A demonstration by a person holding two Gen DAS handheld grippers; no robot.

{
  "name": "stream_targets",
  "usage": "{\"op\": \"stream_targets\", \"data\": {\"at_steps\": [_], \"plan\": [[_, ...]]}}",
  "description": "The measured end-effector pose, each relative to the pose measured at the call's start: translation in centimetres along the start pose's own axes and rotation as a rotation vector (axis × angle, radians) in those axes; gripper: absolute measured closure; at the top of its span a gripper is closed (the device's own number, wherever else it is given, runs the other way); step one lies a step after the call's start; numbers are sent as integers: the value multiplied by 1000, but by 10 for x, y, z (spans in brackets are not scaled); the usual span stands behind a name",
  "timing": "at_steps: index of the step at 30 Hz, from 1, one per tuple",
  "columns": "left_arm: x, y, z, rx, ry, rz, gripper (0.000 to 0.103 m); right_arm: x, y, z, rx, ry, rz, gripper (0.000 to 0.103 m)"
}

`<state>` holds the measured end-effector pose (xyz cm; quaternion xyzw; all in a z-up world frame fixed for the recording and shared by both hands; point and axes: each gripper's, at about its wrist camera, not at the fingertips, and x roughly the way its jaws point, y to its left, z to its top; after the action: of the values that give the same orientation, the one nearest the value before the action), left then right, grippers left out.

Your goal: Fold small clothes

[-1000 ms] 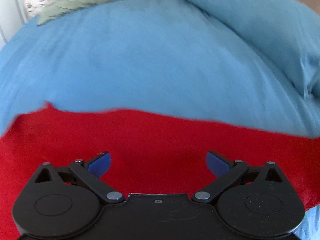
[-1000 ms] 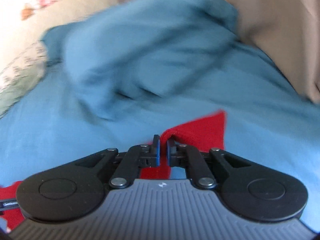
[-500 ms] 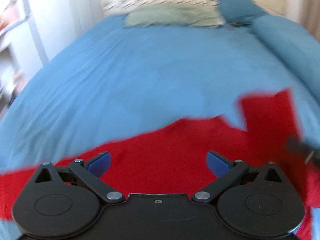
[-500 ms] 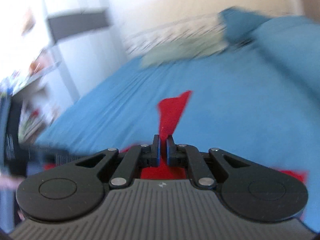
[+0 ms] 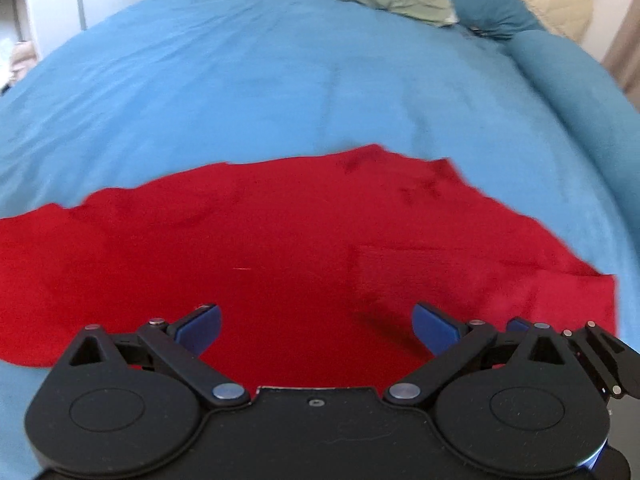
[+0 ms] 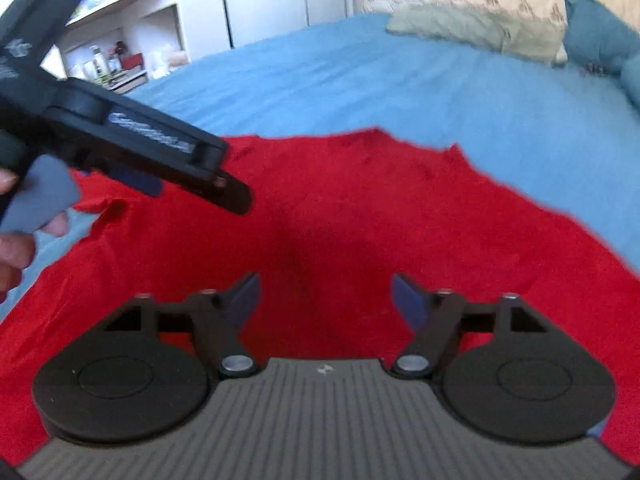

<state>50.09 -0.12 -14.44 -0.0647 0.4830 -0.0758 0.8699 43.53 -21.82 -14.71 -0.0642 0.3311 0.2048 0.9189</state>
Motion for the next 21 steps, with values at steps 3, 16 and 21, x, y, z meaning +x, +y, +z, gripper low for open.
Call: {"op": "stream_targets", "data": {"at_steps": [3,16,21], "plan": [[3,-22,0,1,35,-70,1,-29,-9,-3,14,33,-50,11],[50,-47,-7,-162,24,-80,99,-104,-64,-93,380,113,-427,9],[44,-51,-1,-139,-30,-89,99,-93,-77,-100,458,121,-558,8]]}}
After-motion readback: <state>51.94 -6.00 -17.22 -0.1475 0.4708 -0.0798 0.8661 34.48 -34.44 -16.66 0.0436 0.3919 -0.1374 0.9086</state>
